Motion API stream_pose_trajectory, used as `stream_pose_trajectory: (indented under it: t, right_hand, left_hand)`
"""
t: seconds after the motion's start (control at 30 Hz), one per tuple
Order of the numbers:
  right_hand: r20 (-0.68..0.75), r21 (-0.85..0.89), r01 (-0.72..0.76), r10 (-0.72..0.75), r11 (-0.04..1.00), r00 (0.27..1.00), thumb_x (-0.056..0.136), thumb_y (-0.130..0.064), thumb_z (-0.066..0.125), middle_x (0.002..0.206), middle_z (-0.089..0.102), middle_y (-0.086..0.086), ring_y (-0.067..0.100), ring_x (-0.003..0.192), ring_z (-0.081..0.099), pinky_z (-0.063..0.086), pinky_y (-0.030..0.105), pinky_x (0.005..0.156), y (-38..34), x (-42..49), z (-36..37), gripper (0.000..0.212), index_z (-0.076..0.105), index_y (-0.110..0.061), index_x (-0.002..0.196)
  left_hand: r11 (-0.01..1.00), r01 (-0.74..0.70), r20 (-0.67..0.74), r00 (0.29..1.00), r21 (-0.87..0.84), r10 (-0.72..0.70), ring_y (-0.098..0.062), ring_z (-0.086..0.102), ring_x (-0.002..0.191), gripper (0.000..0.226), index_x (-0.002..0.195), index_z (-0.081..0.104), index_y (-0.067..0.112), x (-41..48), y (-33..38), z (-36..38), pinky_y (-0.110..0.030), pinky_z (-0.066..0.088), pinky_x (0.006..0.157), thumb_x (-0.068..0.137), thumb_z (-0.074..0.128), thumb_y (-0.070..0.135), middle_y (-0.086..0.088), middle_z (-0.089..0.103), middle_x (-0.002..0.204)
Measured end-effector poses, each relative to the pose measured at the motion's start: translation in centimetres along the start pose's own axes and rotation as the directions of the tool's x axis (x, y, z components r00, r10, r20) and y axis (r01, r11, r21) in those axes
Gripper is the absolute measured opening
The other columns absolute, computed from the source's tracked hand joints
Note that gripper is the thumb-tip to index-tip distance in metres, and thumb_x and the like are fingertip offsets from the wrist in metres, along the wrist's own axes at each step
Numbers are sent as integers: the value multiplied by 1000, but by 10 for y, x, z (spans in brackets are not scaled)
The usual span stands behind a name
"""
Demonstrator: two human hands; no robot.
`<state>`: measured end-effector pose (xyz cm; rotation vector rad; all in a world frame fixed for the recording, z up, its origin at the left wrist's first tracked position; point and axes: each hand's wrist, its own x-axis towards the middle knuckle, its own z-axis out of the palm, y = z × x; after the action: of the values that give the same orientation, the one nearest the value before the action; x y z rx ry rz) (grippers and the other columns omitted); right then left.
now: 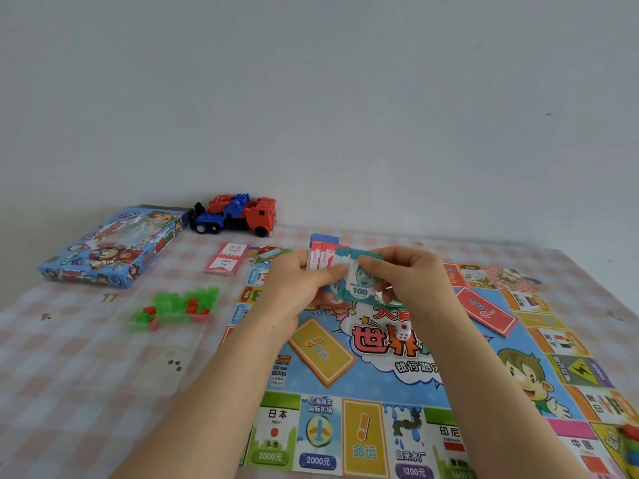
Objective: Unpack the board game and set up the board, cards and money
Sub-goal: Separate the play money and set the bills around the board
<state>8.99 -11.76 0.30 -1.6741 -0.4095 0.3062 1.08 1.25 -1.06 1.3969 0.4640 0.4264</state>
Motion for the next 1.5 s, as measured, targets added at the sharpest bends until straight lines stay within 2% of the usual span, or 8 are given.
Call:
stream_pose_trajectory:
  t: [0.37, 0.5, 0.73, 1.0, 1.1, 1.27, 1.37, 1.5]
  right_hand:
    - [5, -1, -25, 25, 1000, 1000, 82, -15, 72, 58, 65, 1, 8, 44, 48, 40, 22, 46, 0, 1, -4, 4, 72, -11, 82]
    - [72, 20, -1, -1, 1000, 997, 81, -6, 71, 60, 63, 4, 9, 43, 47, 38, 19, 41, -8, -2, -15, 2, 70, -8, 81]
    - [265, -372, 93, 10, 923, 964, 78, -5, 74, 50, 61, -4, 4, 38, 48, 37, 15, 39, -21, -14, -37, 11, 74, -14, 83]
    - [326, -526, 195, -15, 828, 945, 73, -9, 77, 64, 64, 2, 10, 52, 54, 44, 22, 49, -12, -13, -20, 10, 73, -17, 78]
    - [335, -569, 228, -31, 790, 942, 73, -15, 78, 66, 62, -1, 10, 55, 52, 41, 17, 47, -6, -13, -12, 10, 73, -21, 78]
    - [277, -613, 244, -85, 751, 957, 74, -25, 79, 81, 70, -6, 7, 75, 64, 43, 10, 55, -3, -12, -15, 13, 75, -20, 84]
    - [136, -560, 237, -194, 794, 971, 78, -24, 75, 74, 69, -10, -4, 60, 57, 40, 5, 48, -6, -10, -18, 6, 75, -18, 79]
    - [-23, -420, 208, -240, 883, 971, 84, -33, 69, 66, 65, -10, -4, 44, 48, 34, 7, 45, -9, -8, -18, 17, 72, -19, 76]
  left_hand:
    - [992, 62, -39, 997, -109, -66, -10, 62, 53, 7, 83, 70, 11, -2, 7, -1, -18, 50, 45, 85, 69, 18, -1, 73, 78]
    - [989, 58, -65, 996, -138, -67, -9, 62, 58, 8, 86, 70, 9, -1, 6, -4, -15, 49, 45, 88, 65, 15, -1, 73, 78]
    - [992, 50, -42, 998, -115, -56, -10, 69, 67, 18, 101, 69, 3, -2, 8, -4, -15, 48, 45, 89, 63, 16, -8, 74, 92]
    - [995, 46, -15, 999, -93, -48, -14, 72, 71, 13, 95, 70, 6, -4, 8, -2, -15, 49, 45, 90, 62, 15, -6, 75, 88]
    - [995, 43, -9, 999, -95, -44, -14, 72, 71, 11, 90, 70, 8, -5, 9, -2, -16, 51, 47, 90, 61, 15, -6, 75, 86]
    - [985, 81, 24, 997, -153, -78, -13, 72, 68, 13, 90, 67, 6, -5, 10, -1, -21, 57, 57, 93, 55, 8, -6, 75, 79]
    - [985, 103, 26, 995, -140, -100, -13, 71, 63, 13, 89, 66, 6, -4, 9, 0, -22, 57, 52, 94, 54, 6, -6, 74, 76]
    - [994, 97, 43, 995, -59, -95, -14, 70, 60, 8, 94, 67, 5, -4, 6, 1, -21, 53, 45, 89, 62, 10, -8, 73, 84]
